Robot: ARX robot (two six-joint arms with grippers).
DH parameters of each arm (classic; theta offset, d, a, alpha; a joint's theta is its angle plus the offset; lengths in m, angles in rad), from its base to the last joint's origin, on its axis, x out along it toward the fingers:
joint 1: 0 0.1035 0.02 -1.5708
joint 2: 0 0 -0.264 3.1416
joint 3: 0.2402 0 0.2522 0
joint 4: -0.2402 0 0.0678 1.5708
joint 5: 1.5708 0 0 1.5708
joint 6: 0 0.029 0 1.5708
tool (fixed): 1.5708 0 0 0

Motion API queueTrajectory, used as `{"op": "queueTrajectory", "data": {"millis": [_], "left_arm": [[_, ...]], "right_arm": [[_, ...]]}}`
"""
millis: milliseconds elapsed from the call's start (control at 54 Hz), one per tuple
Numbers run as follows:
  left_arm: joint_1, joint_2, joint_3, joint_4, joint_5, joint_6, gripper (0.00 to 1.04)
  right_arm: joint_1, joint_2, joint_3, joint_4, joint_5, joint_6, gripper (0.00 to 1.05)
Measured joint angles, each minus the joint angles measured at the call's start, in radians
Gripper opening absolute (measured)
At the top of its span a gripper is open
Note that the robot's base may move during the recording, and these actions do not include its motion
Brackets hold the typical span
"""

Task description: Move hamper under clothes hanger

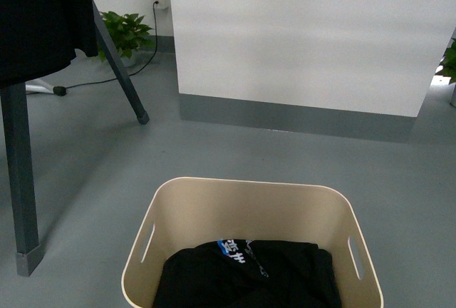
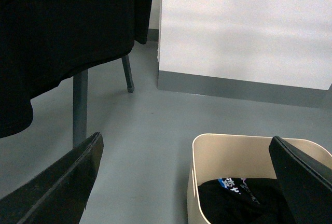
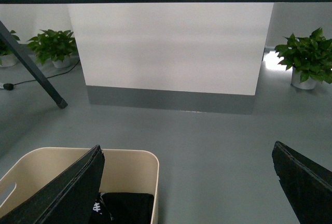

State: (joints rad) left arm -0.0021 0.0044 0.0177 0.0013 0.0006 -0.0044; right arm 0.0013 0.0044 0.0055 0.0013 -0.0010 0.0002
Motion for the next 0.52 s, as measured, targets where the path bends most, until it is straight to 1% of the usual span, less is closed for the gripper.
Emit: {"op": "queueTrajectory", "data": {"millis": [519], "left_arm": [[0.000, 0.000, 0.000, 0.000, 0.000, 0.000, 0.98]], "right_arm": [[0.000, 0.000, 0.000, 0.000, 0.000, 0.000, 0.97]]}}
